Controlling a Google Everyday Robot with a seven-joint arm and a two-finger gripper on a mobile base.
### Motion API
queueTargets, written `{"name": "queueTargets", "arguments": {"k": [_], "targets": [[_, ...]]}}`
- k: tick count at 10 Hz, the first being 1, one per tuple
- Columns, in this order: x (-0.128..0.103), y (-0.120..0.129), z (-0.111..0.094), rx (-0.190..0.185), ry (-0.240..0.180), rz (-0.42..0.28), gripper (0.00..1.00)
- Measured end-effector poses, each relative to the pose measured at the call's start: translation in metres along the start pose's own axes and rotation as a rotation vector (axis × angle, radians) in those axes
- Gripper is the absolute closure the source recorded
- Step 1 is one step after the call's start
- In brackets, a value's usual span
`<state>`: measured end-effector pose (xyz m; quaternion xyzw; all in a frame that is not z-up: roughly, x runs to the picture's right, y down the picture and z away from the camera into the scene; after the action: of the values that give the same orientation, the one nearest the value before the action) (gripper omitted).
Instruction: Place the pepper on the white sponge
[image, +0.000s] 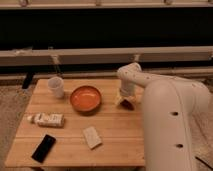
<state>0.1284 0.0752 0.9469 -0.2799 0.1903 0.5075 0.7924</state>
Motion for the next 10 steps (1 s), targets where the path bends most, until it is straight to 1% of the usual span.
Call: {"name": "queueTargets", "arguments": {"k": [2, 4, 5, 7, 9, 10], "targets": [[-0.002, 0.000, 0.005, 0.000, 0.018, 0.003, 0.39], [0.001, 0.002, 0.008, -0.003, 0.045, 0.011, 0.63], [0.003, 0.004, 0.009, -0.001, 0.055, 0.010, 0.71], [0.005, 0.002, 0.006, -0.003, 0.058, 0.013, 0.93], [0.005, 0.005, 0.005, 0.001, 0.062, 0.008, 1.00], [0.010, 0.007, 0.002, 0.003, 0.079, 0.008, 1.00]]}}
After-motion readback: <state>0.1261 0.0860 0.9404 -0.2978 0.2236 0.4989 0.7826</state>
